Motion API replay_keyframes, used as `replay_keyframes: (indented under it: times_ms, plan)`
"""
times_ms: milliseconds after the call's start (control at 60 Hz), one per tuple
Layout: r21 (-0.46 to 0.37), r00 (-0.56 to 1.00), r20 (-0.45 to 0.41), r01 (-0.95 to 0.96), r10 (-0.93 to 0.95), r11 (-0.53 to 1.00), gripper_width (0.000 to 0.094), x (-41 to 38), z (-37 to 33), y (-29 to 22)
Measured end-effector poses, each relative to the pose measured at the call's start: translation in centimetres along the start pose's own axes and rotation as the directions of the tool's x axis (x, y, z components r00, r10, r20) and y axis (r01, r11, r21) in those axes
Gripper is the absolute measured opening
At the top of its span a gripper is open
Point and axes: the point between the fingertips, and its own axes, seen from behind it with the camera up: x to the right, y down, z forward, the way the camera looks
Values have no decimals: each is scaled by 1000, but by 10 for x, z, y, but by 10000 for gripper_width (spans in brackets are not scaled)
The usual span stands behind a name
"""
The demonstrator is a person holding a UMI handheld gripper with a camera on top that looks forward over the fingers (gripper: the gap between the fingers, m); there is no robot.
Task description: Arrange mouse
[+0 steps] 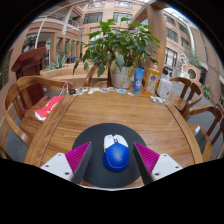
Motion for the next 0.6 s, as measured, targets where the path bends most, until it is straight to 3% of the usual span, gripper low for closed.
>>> replay_keyframes:
  times_ms: [217,600]
  plan:
    - [59,1000,-19,-19,20,998,853,-5,-78,-14]
    - [83,999,-47,-23,27,996,852,-15,-185,17]
